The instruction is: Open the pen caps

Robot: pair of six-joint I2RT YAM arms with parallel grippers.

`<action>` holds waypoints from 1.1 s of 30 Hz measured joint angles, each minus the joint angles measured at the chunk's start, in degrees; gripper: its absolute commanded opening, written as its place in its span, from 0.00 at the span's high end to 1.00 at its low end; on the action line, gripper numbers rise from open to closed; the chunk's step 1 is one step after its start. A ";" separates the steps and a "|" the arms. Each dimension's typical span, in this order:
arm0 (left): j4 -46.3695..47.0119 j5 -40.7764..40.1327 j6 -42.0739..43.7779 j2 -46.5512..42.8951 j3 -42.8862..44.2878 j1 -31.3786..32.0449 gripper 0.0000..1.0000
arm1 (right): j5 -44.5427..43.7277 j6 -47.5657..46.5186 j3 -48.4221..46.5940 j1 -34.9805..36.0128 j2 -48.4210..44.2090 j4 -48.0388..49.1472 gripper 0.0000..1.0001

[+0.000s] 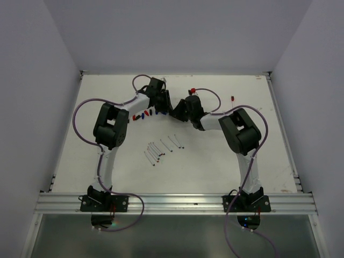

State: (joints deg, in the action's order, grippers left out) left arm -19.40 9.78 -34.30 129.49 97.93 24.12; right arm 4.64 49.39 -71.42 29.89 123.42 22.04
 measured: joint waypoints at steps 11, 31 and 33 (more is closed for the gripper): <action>-2.36 -3.08 0.90 -0.50 3.37 -0.15 0.58 | 2.64 -7.10 7.21 -0.76 -7.76 -0.26 0.70; 4.44 3.10 2.40 -19.45 -3.63 -0.48 0.57 | -21.73 -30.36 -11.69 -21.97 -13.05 -35.80 0.58; 5.84 4.02 2.36 -20.22 -4.74 -0.48 0.57 | -22.58 -31.91 -14.21 -22.93 -10.45 -38.16 0.58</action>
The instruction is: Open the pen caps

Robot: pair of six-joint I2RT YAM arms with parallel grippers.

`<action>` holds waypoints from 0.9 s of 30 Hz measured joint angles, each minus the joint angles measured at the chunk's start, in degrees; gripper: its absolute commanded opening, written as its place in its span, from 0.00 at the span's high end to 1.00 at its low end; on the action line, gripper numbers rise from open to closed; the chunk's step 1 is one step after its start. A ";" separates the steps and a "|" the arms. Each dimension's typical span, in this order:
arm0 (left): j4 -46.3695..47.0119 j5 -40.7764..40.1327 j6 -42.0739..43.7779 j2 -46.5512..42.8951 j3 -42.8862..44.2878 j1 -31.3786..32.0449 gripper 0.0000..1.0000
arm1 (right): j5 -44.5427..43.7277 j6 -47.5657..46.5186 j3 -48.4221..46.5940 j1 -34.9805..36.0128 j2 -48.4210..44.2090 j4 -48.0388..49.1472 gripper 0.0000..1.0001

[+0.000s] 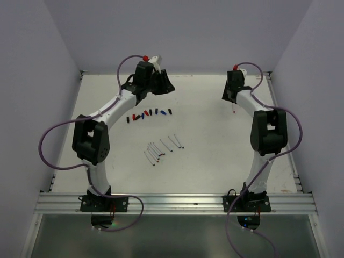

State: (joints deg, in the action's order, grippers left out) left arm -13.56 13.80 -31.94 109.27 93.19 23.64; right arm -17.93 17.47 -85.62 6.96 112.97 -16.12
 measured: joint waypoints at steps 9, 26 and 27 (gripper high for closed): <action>2.27 3.98 -0.46 -0.09 -2.23 0.00 0.58 | -0.07 -3.15 -2.45 -5.62 6.60 -3.19 0.58; 4.24 6.01 -1.51 0.72 -3.13 0.00 0.58 | 4.72 -5.62 -4.42 -6.12 9.79 -3.72 0.67; 4.24 6.10 -1.51 0.76 -3.13 0.00 0.58 | 5.18 -5.60 -4.42 -6.10 9.79 -3.76 0.67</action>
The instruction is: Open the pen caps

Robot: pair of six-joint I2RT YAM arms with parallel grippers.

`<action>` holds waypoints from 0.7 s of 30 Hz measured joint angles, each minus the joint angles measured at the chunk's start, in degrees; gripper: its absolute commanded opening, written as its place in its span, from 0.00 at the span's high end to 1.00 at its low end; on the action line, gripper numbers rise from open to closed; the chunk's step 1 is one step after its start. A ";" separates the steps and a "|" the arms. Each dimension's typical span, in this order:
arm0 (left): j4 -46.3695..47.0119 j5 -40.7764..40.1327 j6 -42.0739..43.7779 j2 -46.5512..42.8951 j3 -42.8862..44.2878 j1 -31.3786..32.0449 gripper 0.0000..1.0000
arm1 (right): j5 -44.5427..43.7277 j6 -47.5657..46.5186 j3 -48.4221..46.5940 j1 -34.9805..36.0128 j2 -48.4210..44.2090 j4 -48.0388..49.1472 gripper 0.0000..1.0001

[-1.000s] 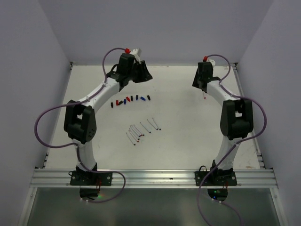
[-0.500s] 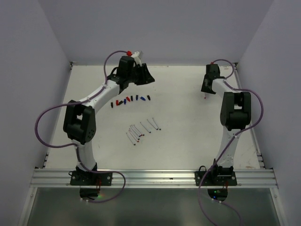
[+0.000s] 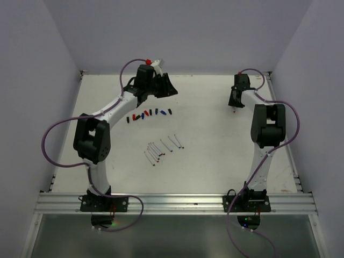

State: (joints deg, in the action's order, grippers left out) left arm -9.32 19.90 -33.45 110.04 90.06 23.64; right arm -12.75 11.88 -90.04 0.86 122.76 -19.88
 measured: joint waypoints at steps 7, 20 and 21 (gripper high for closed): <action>0.09 0.85 -0.07 0.59 0.00 0.00 0.58 | 1.57 -0.31 -0.15 0.00 0.59 -0.28 0.74; 0.66 2.01 -0.07 0.63 -1.40 0.00 0.58 | 3.91 -0.87 -0.28 -0.02 0.94 -0.31 1.00; 0.98 2.73 -0.09 0.63 -1.70 0.00 0.58 | 4.66 -1.03 0.07 -0.09 0.81 0.31 1.00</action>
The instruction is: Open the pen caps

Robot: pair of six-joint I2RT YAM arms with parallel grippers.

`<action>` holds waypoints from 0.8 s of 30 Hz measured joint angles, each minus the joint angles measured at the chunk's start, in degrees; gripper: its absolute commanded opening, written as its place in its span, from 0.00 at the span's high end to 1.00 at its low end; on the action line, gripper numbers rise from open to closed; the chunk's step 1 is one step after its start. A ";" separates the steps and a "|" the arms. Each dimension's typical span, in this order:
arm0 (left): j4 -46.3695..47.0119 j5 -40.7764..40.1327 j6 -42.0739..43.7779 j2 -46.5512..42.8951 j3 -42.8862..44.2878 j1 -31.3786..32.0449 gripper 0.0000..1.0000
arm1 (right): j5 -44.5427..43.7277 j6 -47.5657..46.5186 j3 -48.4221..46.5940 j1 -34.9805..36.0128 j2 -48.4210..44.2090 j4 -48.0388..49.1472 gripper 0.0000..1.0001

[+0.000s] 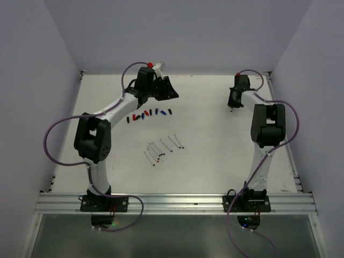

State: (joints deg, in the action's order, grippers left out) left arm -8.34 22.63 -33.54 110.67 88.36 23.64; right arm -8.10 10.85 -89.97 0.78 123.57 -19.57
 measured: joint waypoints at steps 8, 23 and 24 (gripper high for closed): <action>6.47 8.61 -2.80 0.02 -4.79 0.00 0.57 | 11.39 0.90 12.63 0.28 -7.78 7.87 1.00; 17.57 14.67 -9.27 -0.35 -12.81 0.00 0.47 | 24.59 4.94 25.20 19.39 -31.65 15.80 1.00; 18.36 14.71 -9.97 -0.57 -13.31 -0.02 0.47 | 24.85 4.98 25.44 20.04 -32.35 15.85 1.00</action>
State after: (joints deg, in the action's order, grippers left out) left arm 10.02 37.34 -43.51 110.10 75.05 23.62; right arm 16.75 15.84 -64.53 20.82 91.22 -3.73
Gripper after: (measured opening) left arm 0.522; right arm 0.047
